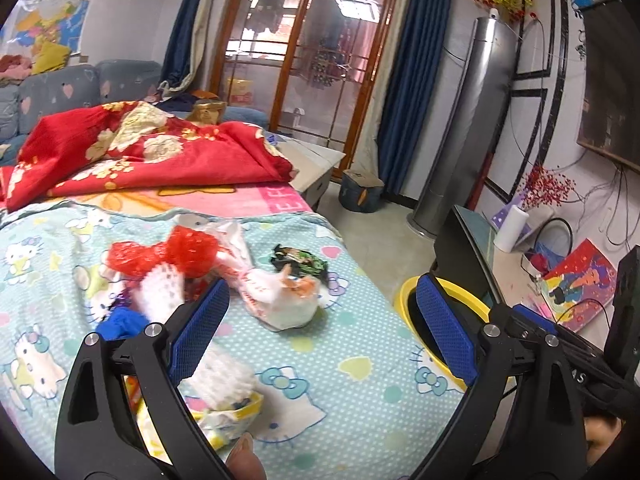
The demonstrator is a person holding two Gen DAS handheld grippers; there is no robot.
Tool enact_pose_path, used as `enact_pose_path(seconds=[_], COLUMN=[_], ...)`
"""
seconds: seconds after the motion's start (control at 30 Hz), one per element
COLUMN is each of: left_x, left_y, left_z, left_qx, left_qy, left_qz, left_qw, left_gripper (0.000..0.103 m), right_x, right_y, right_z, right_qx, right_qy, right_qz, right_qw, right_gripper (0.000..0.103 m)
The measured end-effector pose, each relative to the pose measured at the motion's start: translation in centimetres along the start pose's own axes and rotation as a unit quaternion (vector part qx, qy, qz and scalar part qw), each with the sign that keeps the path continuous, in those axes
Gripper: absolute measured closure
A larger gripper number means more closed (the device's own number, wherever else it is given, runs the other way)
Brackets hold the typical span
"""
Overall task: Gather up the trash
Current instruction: 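Move both open tools back over the trash on the bed, then grasp another white foam net with the right tool while the left tool grasps the blue bag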
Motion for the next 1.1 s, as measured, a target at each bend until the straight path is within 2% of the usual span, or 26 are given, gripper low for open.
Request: enact_pose_path(seconds=[0.37, 0.77, 0.97, 1.1], left_x=[2.0, 4.2, 4.9, 4.9], left_y=[-1.1, -2.5, -2.4, -1.7], left_z=[-5.0, -10.3, -13.2, -15.1], left_qx=[0.035, 0.067, 0.082, 0.097], left_qy=[-0.036, -0.075, -0.091, -0.097], left_qz=[0.018, 0.035, 0.031, 0.014], left_qw=[0.9986, 0.9943, 0.992, 0.9904], left_gripper=[0.017, 0.017, 0.017, 0.017], right_x=[-0.5, -1.4, -2.6, -3.6], right_y=[0.4, 0.5, 1.3, 1.8], right_z=[-5.5, -12.3, -15.2, -16.8], right_qx=[0.05, 0.109, 0.132, 0.152], right_qy=[-0.047, -0.107, -0.131, -0.142], right_qz=[-0.011, -0.026, -0.048, -0.062], right_qw=[0.998, 0.988, 0.981, 0.976], right_gripper=[0.032, 0.031, 0.031, 0.031])
Point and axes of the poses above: each gripper's, at about its wrist camera, not at the fingertips, and x roughly against the way its jaws point, z to its right, y to its underside, the point moved 9 cm from there along -x, roughly the way its jaws point, and after that the axes turned 7 degrees about x, right-handed, at the moved point
